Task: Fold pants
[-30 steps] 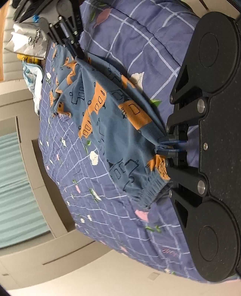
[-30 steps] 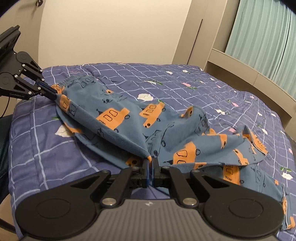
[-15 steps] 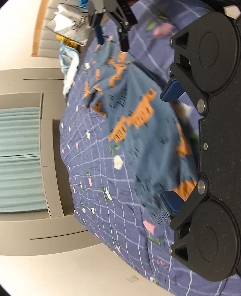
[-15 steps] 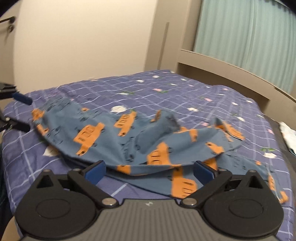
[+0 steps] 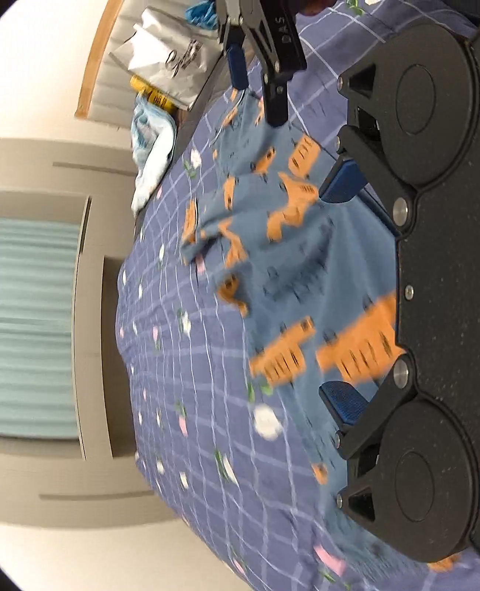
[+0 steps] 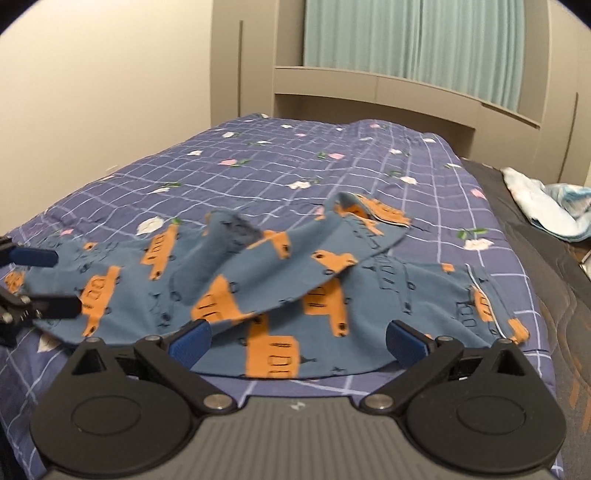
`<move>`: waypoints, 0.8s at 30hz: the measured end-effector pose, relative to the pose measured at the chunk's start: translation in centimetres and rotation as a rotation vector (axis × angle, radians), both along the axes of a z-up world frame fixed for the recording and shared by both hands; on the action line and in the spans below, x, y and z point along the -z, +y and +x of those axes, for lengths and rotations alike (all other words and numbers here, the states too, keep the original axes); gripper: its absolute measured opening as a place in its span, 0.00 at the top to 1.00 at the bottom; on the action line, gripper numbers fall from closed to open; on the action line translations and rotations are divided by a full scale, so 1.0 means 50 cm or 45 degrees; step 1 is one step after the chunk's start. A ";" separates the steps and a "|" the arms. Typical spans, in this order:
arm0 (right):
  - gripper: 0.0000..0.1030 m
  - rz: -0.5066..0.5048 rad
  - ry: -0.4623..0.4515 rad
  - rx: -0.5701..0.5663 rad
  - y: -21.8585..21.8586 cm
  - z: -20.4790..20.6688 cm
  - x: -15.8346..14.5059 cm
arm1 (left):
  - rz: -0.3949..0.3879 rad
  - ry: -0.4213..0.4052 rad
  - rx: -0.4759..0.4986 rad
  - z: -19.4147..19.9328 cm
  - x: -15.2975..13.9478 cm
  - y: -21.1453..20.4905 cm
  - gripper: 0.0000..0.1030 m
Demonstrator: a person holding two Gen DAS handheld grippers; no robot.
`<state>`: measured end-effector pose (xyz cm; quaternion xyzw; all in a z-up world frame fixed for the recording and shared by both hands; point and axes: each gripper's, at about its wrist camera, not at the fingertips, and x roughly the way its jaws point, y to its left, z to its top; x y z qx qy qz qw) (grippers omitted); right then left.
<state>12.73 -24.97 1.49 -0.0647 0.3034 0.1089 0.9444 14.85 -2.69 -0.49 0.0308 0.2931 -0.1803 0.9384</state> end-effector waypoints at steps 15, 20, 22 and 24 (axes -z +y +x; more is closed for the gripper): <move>0.00 -0.110 0.049 0.039 -0.110 0.156 0.004 | 0.136 -0.060 0.186 0.130 0.001 -0.183 0.01; 0.00 -0.044 0.070 -0.022 -0.142 0.237 0.008 | 0.117 -0.013 0.195 0.159 -0.003 -0.217 0.01; 0.00 -0.025 0.085 -0.028 -0.152 0.281 0.013 | 0.104 -0.002 0.204 0.162 -0.006 -0.225 0.01; 0.00 0.013 0.099 -0.028 -0.164 0.321 0.018 | 0.094 -0.002 0.212 0.160 -0.009 -0.227 0.01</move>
